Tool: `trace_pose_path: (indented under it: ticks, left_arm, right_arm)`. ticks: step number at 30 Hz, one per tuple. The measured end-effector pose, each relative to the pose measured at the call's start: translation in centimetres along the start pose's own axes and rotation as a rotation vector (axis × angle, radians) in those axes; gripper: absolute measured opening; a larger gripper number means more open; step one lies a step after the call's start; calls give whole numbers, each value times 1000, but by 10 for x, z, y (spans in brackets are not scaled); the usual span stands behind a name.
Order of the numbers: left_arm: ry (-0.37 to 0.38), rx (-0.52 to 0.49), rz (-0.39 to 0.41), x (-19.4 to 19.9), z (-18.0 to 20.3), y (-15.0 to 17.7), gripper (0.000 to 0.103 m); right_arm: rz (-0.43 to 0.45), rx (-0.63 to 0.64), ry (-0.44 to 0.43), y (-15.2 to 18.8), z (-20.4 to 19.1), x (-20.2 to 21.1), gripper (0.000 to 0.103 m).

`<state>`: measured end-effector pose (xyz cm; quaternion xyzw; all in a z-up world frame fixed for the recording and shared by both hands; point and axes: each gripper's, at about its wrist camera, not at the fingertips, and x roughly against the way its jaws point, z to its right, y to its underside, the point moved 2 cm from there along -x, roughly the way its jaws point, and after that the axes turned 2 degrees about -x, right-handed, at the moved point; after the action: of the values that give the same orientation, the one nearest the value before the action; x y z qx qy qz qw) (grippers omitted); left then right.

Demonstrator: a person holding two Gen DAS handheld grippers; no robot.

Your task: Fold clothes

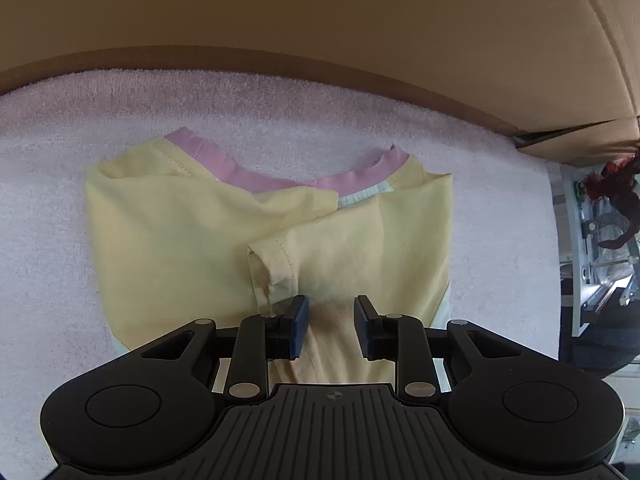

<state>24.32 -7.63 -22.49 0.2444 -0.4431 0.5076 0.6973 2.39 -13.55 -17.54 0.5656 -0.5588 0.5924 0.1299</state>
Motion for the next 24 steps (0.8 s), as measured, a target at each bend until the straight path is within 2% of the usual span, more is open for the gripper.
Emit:
trace_pose_path:
  ticks: [2, 8, 12, 14, 15, 16, 18, 19, 21, 22, 24]
  left_arm:
    - [13, 7, 3, 0, -3, 1, 43]
    - [17, 1, 8, 0, -3, 2, 43]
    - [7, -15, 11, 1, -1, 2, 42]
    - [11, -18, 10, 1, -3, 2, 42]
    - [15, -19, 9, 2, -3, 2, 42]
    - [19, -20, 8, 2, -4, 2, 42]
    - [28, -13, 6, 2, -6, 2, 43]
    - [30, -7, 6, 2, -7, 2, 43]
    - [29, 7, 28, 7, -6, 4, 44]
    - [27, 6, 51, 12, -4, 6, 45]
    - [24, 5, 98, 22, 0, 10, 53]
  right_arm:
    - [-8, -12, -41, -2, -3, 7, 48]
    - [123, -146, 21, -36, 27, 12, 51]
    - [21, -143, -50, -33, 10, -18, 51]
    - [9, -96, -67, -27, -6, -15, 62]
    - [2, -94, -82, -25, -9, -11, 62]
    - [-9, -107, -109, -25, -8, -6, 57]
    - [17, -152, -100, -28, 4, 11, 55]
    - [34, -174, -87, -30, 12, 19, 55]
    - [97, -218, 8, -38, 38, 35, 55]
    - [120, -240, 80, -42, 53, 41, 55]
    - [148, -282, 215, -47, 85, 50, 47]
